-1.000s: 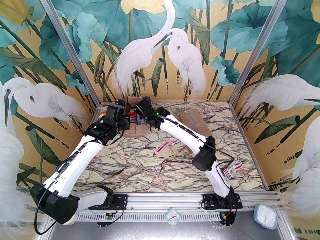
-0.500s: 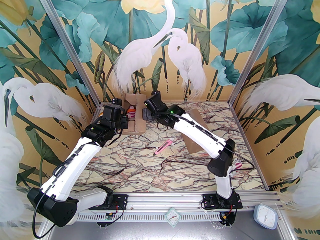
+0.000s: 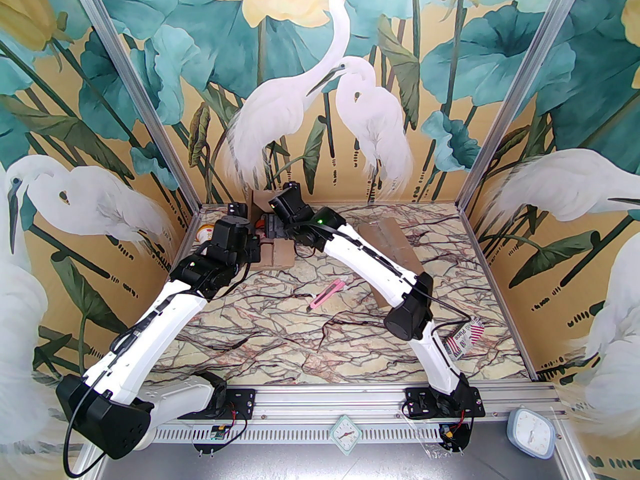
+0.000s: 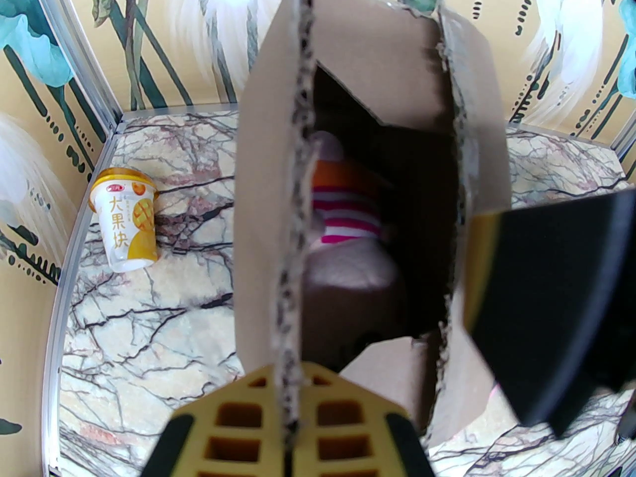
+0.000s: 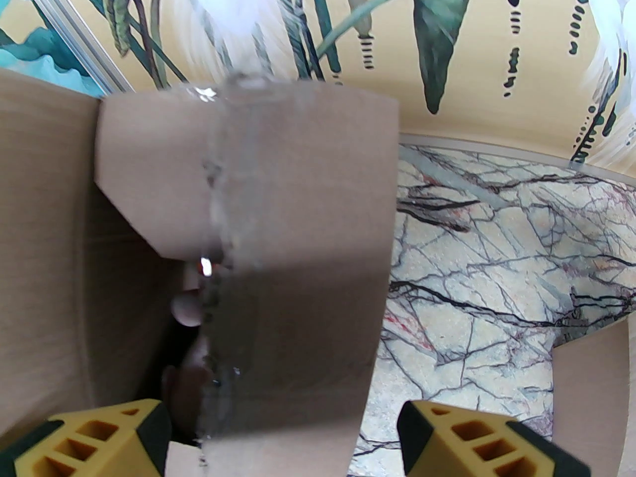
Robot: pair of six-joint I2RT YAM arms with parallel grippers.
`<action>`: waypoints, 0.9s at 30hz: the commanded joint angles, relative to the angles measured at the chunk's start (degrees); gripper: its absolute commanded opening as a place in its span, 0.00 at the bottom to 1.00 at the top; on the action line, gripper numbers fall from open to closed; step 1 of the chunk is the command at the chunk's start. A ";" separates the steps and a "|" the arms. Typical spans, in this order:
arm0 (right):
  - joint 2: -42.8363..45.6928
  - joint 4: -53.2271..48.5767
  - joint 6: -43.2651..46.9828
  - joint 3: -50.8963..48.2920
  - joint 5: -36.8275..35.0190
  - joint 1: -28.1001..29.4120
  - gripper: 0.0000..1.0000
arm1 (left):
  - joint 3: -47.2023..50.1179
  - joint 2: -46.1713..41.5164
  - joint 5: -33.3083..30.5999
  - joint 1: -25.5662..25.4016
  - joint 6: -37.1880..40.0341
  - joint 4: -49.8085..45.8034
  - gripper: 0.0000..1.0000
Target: Unpack the express box
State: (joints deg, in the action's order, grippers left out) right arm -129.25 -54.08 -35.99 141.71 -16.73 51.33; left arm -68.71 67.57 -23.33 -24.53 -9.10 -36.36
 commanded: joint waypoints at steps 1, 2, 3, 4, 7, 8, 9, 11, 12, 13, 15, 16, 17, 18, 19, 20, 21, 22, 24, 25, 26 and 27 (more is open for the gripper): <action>-2.01 -1.62 -0.40 1.47 -2.11 0.35 0.86 | 0.22 -1.98 -2.23 -1.12 -0.74 5.22 0.00; -2.23 -1.34 -0.69 1.25 -1.89 0.39 0.87 | 0.48 -2.08 -2.24 -1.30 -0.82 5.78 0.00; -2.28 -0.49 -0.92 0.58 -1.21 0.35 0.88 | 0.80 -2.24 -2.24 -1.48 -0.86 6.20 0.00; -2.21 0.37 -1.23 -0.06 -0.57 0.35 0.88 | 0.94 -2.27 -2.28 -1.59 -0.96 6.44 0.00; -1.88 2.47 -1.81 -2.04 0.63 0.35 0.90 | 1.12 -2.19 -2.48 -1.66 -0.98 6.35 0.00; -2.05 2.29 -1.72 -2.03 0.35 0.37 0.90 | 1.19 -2.18 -2.58 -1.66 -0.77 6.22 0.00; -2.14 1.75 -1.72 -1.92 -0.32 0.42 0.90 | 1.20 -2.18 -2.91 -1.66 -0.61 6.16 0.00; -1.90 0.49 -1.35 -1.79 -2.24 0.44 0.88 | 1.29 -2.17 -3.90 -1.66 -0.15 5.79 0.00; -1.64 -0.31 -1.03 -1.92 -3.52 0.52 0.87 | 1.33 -2.18 -4.66 -1.66 0.13 5.63 0.00; -1.17 -0.84 -0.58 -2.03 -4.54 0.57 0.87 | 1.36 -2.18 -5.29 -1.66 0.36 5.49 0.00; -0.13 -1.94 0.31 -2.98 -6.78 0.52 0.86 | 1.38 -2.35 -6.41 -1.64 0.95 5.08 0.00; 0.53 -2.16 0.66 -3.75 -7.61 0.52 0.86 | 1.47 -2.51 -6.78 -1.66 1.15 5.13 0.00; 1.46 -2.09 0.95 -4.93 -8.45 0.52 0.85 | 1.56 -2.70 -7.07 -1.66 1.41 5.20 0.00; 2.61 -1.78 1.22 -6.34 -9.16 0.52 0.85 | 1.72 -2.92 -7.32 -1.66 1.65 5.22 0.00; 3.65 -1.35 1.41 -7.88 -9.66 0.52 0.85 | 1.79 -3.05 -7.57 -1.64 1.76 5.20 0.00; 4.97 -0.85 1.48 -9.52 -10.20 0.52 0.85 | 1.82 -3.14 -7.68 -1.61 2.04 5.21 0.00; 6.45 -0.33 1.50 -11.30 -10.67 0.44 0.85 | 1.82 -3.32 -7.69 -1.60 2.23 5.20 0.00; 7.81 0.19 1.48 -13.09 -11.05 0.44 0.85 | 1.89 -3.41 -7.86 -1.57 2.33 5.13 0.00; 11.68 2.77 1.15 -17.78 -11.38 0.37 0.85 | 1.85 -3.49 -8.08 -1.57 2.69 5.13 0.00; 13.40 4.14 0.97 -19.96 -11.11 0.27 0.84 | 1.80 -3.55 -8.13 -1.49 2.86 5.15 0.00; 15.10 5.36 0.37 -22.65 -11.03 0.03 0.84 | 1.78 -3.59 -8.15 -1.40 2.95 5.20 0.00; 16.78 6.36 -0.01 -24.61 -10.53 -0.21 0.84 | 1.74 -3.59 -7.97 -1.33 3.10 5.16 0.00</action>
State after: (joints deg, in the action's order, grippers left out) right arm -118.15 -50.65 -35.81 121.10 -24.99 51.99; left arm -66.32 66.15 -28.42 -26.22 -6.81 -34.02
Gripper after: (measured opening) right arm 0.842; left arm 0.086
